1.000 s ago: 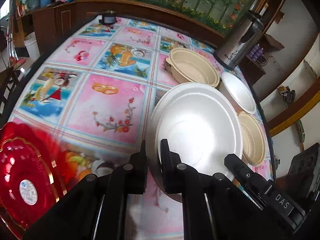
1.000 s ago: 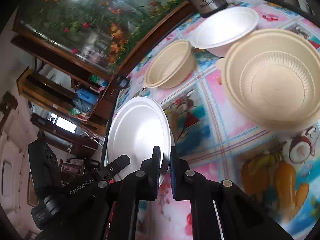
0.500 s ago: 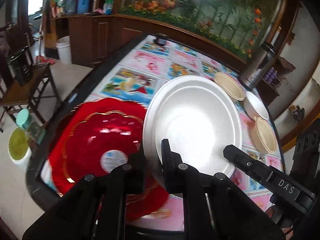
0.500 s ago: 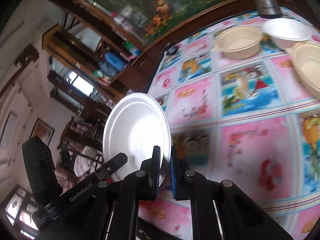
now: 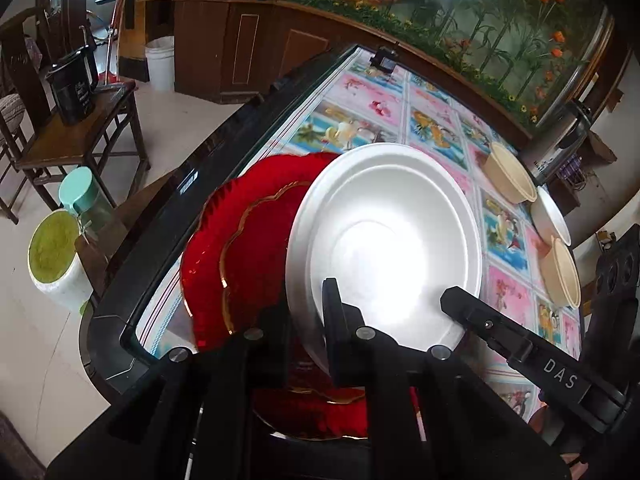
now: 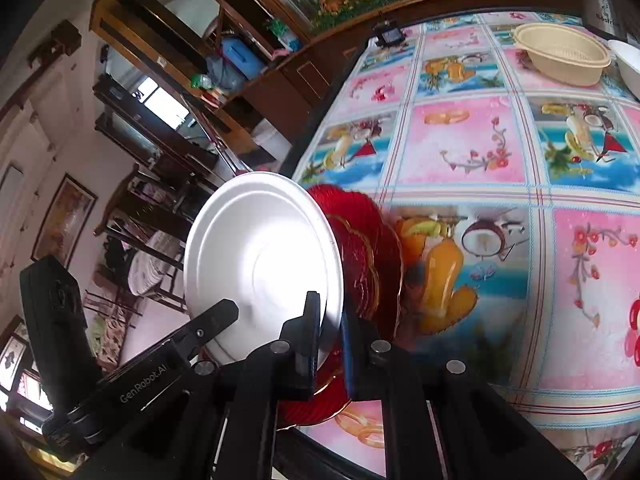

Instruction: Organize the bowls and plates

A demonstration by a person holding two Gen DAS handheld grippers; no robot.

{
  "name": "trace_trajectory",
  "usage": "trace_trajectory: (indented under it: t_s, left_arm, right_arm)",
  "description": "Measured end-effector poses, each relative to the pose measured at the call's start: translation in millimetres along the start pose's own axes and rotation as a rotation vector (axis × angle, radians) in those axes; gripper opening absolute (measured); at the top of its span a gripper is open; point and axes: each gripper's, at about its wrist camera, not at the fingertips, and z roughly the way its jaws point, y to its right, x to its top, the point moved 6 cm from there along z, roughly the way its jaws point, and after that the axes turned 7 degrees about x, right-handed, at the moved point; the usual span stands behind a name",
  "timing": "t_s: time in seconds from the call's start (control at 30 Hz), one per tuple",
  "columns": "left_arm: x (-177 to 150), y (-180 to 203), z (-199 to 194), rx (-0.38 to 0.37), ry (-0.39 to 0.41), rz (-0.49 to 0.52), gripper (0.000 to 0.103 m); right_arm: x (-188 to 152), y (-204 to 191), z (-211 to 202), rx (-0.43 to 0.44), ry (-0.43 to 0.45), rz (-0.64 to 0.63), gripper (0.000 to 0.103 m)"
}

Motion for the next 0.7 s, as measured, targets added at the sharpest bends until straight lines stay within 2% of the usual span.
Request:
trace_trajectory:
  t_s: [0.27, 0.47, 0.53, 0.57, 0.6, 0.67, 0.7]
  left_arm:
    - [-7, -9, 12, 0.069, -0.017, 0.044, 0.015]
    - [-7, -10, 14, 0.109, -0.015, 0.073, 0.016]
    - [-5, -10, 8, 0.135, 0.009, 0.092, 0.020]
    - [-3, -11, 5, 0.161, 0.020, 0.106, 0.029]
    - [-2, -12, 4, 0.186, 0.027, 0.117, 0.044]
    - [0, -14, -4, 0.202, 0.052, 0.131, 0.052]
    - [1, -14, -8, 0.210, 0.060, 0.131, 0.053]
  right_arm:
    - [-13, -2, 23, -0.053, -0.048, -0.038, 0.010]
    - [-15, -6, 24, -0.086, -0.037, -0.078, 0.010]
    - [-16, -8, 24, -0.100, -0.039, -0.093, 0.010]
    - [-16, -10, 23, -0.111, -0.035, -0.103, 0.012]
    - [-16, -10, 21, -0.124, -0.028, -0.113, 0.013]
    - [-16, -11, 22, -0.138, -0.031, -0.134, 0.016]
    - [-16, -11, 22, -0.140, -0.033, -0.140, 0.016]
